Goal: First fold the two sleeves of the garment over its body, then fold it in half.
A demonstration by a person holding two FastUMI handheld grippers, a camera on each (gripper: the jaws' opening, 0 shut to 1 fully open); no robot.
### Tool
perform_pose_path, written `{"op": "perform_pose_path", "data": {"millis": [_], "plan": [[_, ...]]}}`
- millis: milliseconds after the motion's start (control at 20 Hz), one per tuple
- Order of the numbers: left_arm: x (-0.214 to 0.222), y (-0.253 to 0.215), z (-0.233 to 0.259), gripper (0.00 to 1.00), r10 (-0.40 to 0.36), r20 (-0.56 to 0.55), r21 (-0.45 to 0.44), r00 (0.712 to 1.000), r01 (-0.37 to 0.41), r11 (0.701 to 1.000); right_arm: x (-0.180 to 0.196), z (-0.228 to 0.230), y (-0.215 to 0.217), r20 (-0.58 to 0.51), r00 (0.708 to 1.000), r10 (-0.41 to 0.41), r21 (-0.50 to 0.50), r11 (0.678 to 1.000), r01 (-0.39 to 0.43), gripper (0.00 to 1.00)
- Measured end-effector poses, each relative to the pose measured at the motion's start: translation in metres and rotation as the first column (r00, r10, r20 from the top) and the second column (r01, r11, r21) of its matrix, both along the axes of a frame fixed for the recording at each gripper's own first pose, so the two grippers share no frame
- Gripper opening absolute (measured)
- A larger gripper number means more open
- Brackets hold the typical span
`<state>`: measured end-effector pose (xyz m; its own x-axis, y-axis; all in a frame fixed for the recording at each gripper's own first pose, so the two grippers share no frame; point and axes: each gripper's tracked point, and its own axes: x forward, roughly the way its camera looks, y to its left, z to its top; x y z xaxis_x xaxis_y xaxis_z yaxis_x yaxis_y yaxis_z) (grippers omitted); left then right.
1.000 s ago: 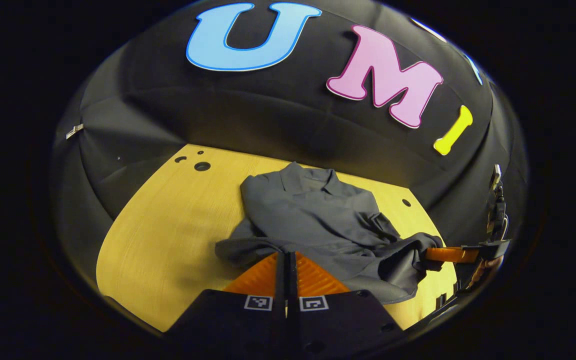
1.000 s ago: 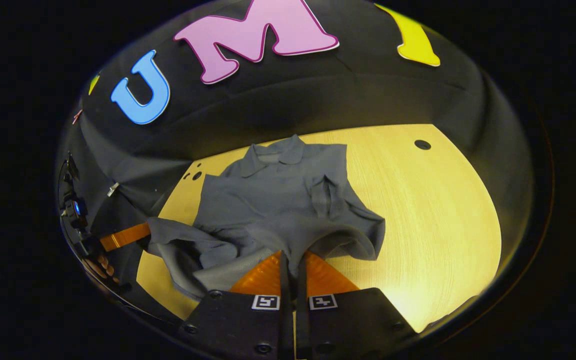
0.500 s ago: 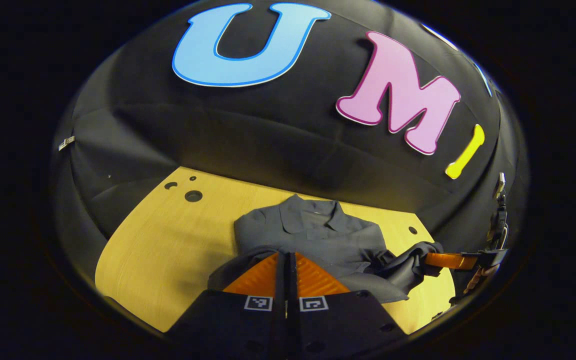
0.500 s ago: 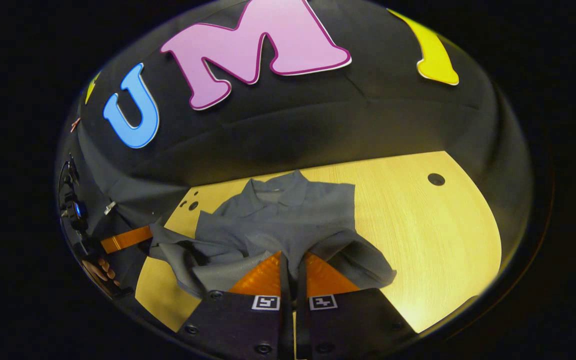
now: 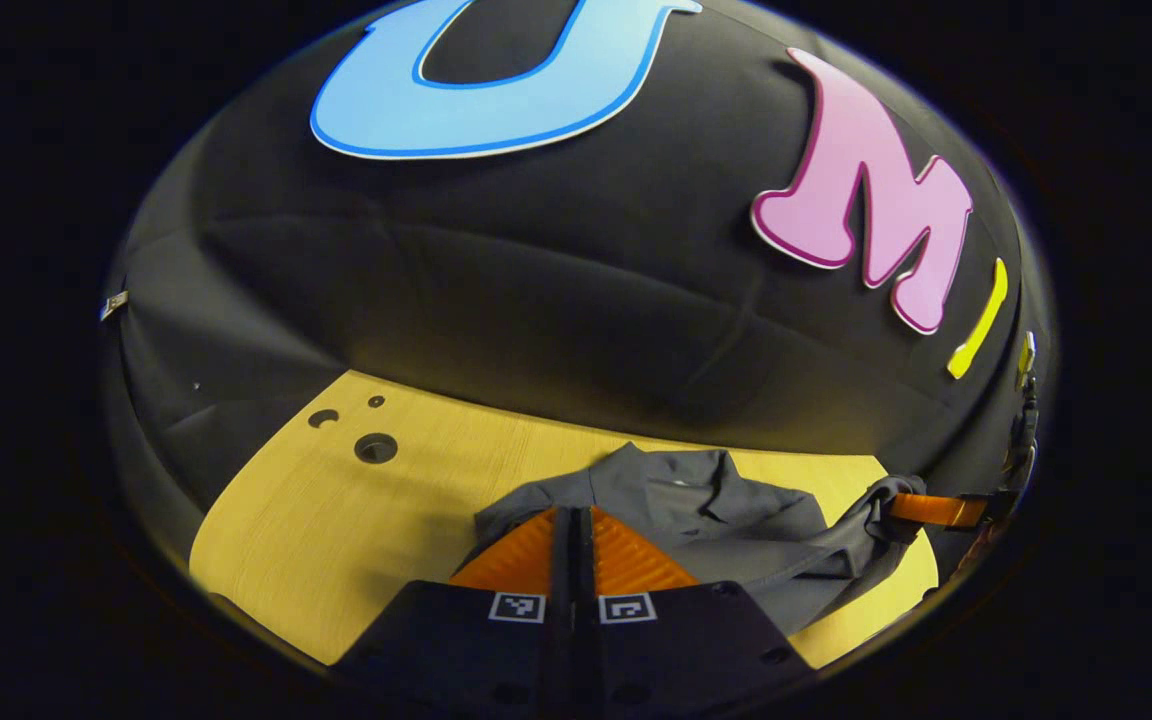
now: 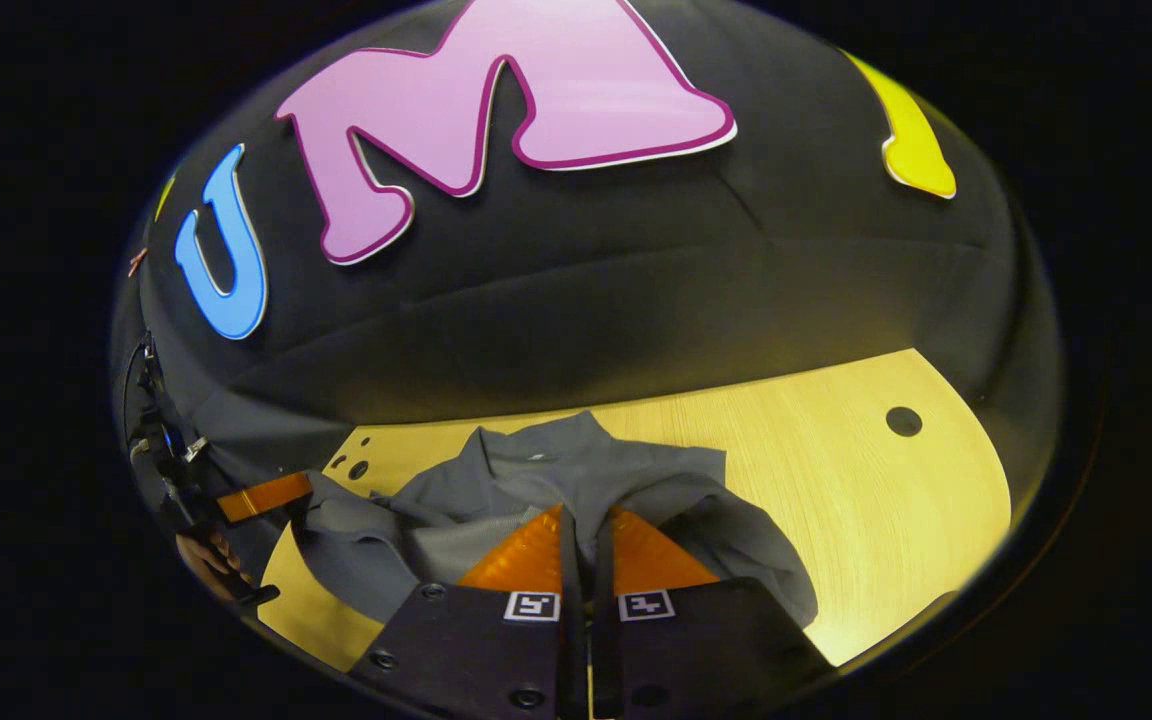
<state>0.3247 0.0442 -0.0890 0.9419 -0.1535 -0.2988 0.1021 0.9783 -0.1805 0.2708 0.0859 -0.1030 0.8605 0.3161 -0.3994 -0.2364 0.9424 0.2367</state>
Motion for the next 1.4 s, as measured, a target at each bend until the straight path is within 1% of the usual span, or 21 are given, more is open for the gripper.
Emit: {"op": "perform_pose_path", "data": {"millis": [250, 300, 350, 450, 550, 600, 650, 700, 750, 900, 950, 1000, 1050, 1100, 1200, 1300, 1350, 1400], "plan": [[0.044, 0.003, -0.022, 0.05, 0.000, 0.002, -0.008, 1.000, 0.000, 1.000, 0.039, -0.025, 0.003, -0.013, 1.000, -0.011, -0.020, 1.000, 0.011, 0.06], [0.046, -0.001, -0.031, 0.05, -0.002, -0.011, -0.010, 1.000, 0.002, 1.000, 0.044, -0.035, 0.004, -0.037, 0.999, -0.011, -0.011, 1.000, 0.010, 0.07], [0.050, 0.002, -0.040, 0.05, 0.017, -0.025, 0.006, 1.000, -0.016, 1.000, 0.047, -0.043, 0.005, -0.053, 0.999, -0.009, 0.003, 1.000, 0.009, 0.07], [0.055, 0.001, -0.045, 0.06, 0.024, -0.025, 0.026, 0.999, -0.023, 0.999, 0.049, -0.056, 0.004, -0.073, 0.997, -0.018, -0.003, 1.000, 0.018, 0.09], [0.061, 0.002, -0.041, 0.11, 0.024, 0.003, 0.041, 1.000, -0.024, 0.999, 0.052, -0.059, 0.001, -0.074, 0.997, -0.015, -0.013, 1.000, 0.014, 0.17], [0.062, 0.000, -0.036, 0.15, 0.014, 0.016, 0.040, 1.000, -0.015, 0.999, 0.049, -0.059, 0.007, -0.077, 0.997, 0.007, 0.006, 1.000, -0.007, 0.26], [0.061, -0.005, -0.033, 0.10, -0.007, 0.024, 0.031, 1.000, 0.006, 0.999, 0.047, -0.059, 0.011, -0.080, 0.997, 0.017, 0.018, 1.000, -0.016, 0.26], [0.055, -0.009, -0.027, 0.29, -0.016, 0.031, 0.031, 0.999, 0.015, 0.999, 0.045, -0.058, 0.012, -0.082, 0.996, 0.022, 0.018, 1.000, -0.020, 0.23], [0.050, -0.011, -0.020, 0.33, -0.020, 0.045, 0.039, 0.999, 0.018, 0.999, 0.042, -0.054, 0.011, -0.074, 0.997, 0.022, 0.015, 1.000, -0.021, 0.38], [0.029, -0.018, 0.003, 0.68, -0.044, 0.094, 0.075, 0.995, 0.037, 0.997, 0.036, -0.035, 0.008, -0.029, 0.999, 0.013, 0.010, 1.000, -0.013, 0.82], [0.020, -0.019, 0.012, 0.80, -0.048, 0.111, 0.093, 0.993, 0.038, 0.995, 0.032, -0.029, 0.004, -0.015, 1.000, 0.004, -0.005, 1.000, -0.004, 0.98], [0.010, -0.019, 0.021, 0.83, -0.050, 0.130, 0.113, 0.990, 0.035, 0.993, 0.026, -0.020, -0.001, 0.004, 1.000, -0.006, -0.021, 1.000, 0.006, 0.99], [0.001, -0.022, 0.031, 0.93, -0.055, 0.150, 0.127, 0.987, 0.036, 0.991, 0.020, -0.011, -0.007, 0.026, 0.999, -0.019, -0.040, 0.999, 0.020, 0.99], [-0.009, -0.025, 0.040, 0.96, -0.061, 0.168, 0.138, 0.984, 0.038, 0.990, 0.014, -0.002, -0.015, 0.049, 0.998, -0.035, -0.057, 0.998, 0.038, 0.99], [-0.031, -0.028, 0.060, 0.96, -0.071, 0.197, 0.164, 0.978, 0.038, 0.986, -0.001, 0.020, -0.024, 0.103, 0.993, -0.066, -0.075, 0.994, 0.074, 0.99], [-0.059, -0.029, 0.081, 0.96, -0.070, 0.241, 0.184, 0.968, 0.025, 0.983, -0.022, 0.045, -0.032, 0.156, 0.983, -0.095, -0.070, 0.992, 0.107, 0.99], [-0.075, -0.030, 0.092, 0.96, -0.071, 0.265, 0.185, 0.962, 0.022, 0.983, -0.031, 0.054, -0.035, 0.168, 0.980, -0.106, -0.064, 0.991, 0.118, 0.99], [-0.090, -0.032, 0.101, 0.96, -0.077, 0.290, 0.176, 0.954, 0.026, 0.984, -0.048, 0.059, -0.037, 0.151, 0.983, -0.105, -0.061, 0.991, 0.115, 0.98]]}}
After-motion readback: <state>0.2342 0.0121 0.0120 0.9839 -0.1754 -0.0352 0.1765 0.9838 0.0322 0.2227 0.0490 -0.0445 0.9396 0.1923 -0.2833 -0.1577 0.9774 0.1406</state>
